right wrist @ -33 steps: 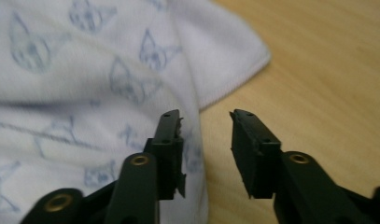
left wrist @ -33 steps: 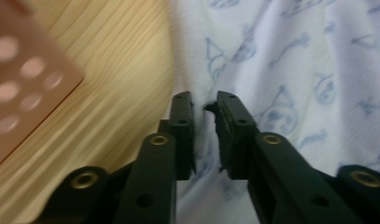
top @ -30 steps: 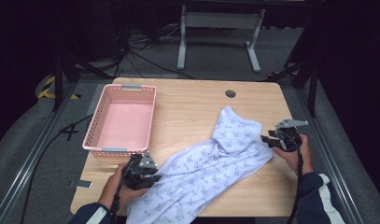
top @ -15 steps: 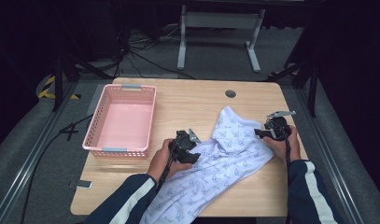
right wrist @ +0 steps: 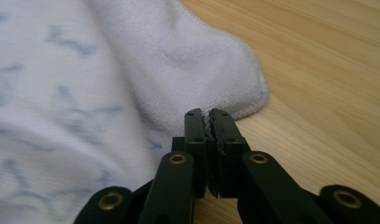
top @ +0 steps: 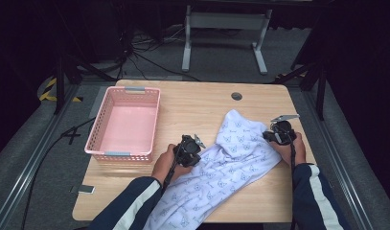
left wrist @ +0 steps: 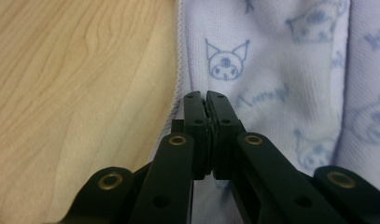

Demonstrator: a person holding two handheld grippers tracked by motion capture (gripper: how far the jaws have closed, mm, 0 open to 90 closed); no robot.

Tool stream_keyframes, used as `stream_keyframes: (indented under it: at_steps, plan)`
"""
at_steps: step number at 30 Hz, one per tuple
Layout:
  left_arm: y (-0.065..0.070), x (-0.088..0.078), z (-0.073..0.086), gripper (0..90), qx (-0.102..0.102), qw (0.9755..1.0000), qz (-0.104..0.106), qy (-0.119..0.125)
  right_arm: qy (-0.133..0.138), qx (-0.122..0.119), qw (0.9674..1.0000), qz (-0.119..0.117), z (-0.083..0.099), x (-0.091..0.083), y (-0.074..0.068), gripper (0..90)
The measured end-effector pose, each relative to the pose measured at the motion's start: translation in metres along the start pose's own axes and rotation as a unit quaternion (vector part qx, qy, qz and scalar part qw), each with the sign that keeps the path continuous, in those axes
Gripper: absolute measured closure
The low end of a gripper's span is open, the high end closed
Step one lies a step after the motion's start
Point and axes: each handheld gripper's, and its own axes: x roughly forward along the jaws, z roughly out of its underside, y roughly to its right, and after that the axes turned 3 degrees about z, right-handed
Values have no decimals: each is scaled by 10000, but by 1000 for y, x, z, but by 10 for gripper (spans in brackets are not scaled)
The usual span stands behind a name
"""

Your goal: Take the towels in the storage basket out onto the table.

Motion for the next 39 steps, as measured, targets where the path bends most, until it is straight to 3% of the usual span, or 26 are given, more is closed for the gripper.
stream_keyframes:
  at_steps: [2,7,10,14,17,19,20,22,25,28,30,32,33,35,39]
  plan:
    - [5,-9,10,879,90,9999,-24,-95,-20,121,9993,346,6,-4,14,872]
    - [9,-26,32,879,62,10000,-19,-17,-39,429,9973,588,17,-12,36,874]
    - [8,-33,40,882,-20,10000,-61,25,-54,527,9965,641,19,-14,40,876]
    - [1,-46,61,884,-330,9989,0,319,-165,601,9935,955,25,-21,50,877]
    - [-2,-51,73,885,-488,9979,38,420,-177,768,9924,943,30,-24,58,877]
    - [0,-54,79,884,-516,9975,270,409,-216,812,9927,869,31,-25,59,872]
    - [3,-54,79,884,-424,9980,284,379,-337,724,9935,809,30,-23,57,865]
    - [11,-52,79,881,-310,9982,310,413,-392,509,9938,910,26,-24,51,810]
    - [18,-49,76,843,-181,9988,241,388,-108,192,9953,945,15,-31,38,648]
    - [17,-46,71,739,-179,9988,206,419,284,34,9979,573,-3,-40,20,517]
    - [16,-45,64,658,-211,9981,188,541,516,-284,9978,317,-19,-40,2,476]
    - [16,-43,51,595,-177,9976,184,649,574,-550,9968,59,-34,-34,-14,443]
    - [18,-42,47,575,-186,9972,156,702,544,-658,9963,-86,-41,-28,-21,444]
    - [20,-36,32,556,-85,9976,80,689,378,-823,9958,-163,-50,-15,-30,438]
    - [21,-26,12,571,-13,9982,145,585,-49,-928,9954,-230,-54,12,-35,446]
